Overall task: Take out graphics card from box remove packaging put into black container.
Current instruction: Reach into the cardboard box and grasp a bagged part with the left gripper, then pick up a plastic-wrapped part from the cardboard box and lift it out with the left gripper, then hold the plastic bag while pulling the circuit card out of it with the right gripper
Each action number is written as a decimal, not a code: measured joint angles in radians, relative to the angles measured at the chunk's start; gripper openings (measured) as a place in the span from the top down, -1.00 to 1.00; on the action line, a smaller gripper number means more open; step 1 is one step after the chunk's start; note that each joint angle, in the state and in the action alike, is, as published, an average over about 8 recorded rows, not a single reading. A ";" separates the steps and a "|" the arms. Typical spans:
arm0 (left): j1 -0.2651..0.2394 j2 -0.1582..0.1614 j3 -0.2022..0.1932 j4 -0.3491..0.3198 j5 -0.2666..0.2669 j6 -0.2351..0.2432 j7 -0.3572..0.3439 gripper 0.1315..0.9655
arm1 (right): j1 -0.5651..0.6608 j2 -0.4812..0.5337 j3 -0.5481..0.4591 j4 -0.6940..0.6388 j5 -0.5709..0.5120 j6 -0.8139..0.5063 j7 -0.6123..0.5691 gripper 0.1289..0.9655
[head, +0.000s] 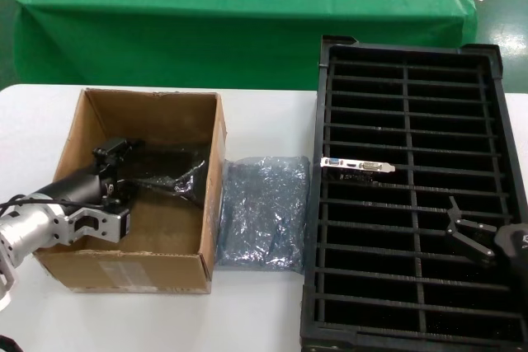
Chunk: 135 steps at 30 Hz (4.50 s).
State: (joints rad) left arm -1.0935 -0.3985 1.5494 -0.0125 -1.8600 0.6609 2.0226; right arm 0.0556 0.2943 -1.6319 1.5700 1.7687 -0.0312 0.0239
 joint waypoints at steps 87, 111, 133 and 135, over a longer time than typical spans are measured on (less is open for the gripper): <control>0.415 -0.098 -0.180 -0.902 -0.208 0.355 -0.568 0.98 | 0.174 0.230 -0.306 0.084 0.269 0.161 -0.124 -1.00; 0.476 -0.024 -0.131 -0.989 -0.190 0.436 -0.484 0.98 | 0.851 0.361 -1.058 -0.002 0.744 0.237 -0.380 -0.91; 0.418 0.024 -0.136 -0.924 -0.186 0.433 -0.371 0.98 | 0.898 0.360 -1.119 0.030 0.781 0.243 -0.428 -0.23; 0.412 0.027 -0.136 -0.916 -0.186 0.432 -0.365 0.98 | 0.895 0.359 -1.120 0.030 0.783 0.240 -0.435 -0.11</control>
State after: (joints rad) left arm -0.6812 -0.3712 1.4134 -0.9284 -2.0455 1.0925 1.6579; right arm 0.9503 0.6532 -2.7518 1.6004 2.5515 0.2087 -0.4115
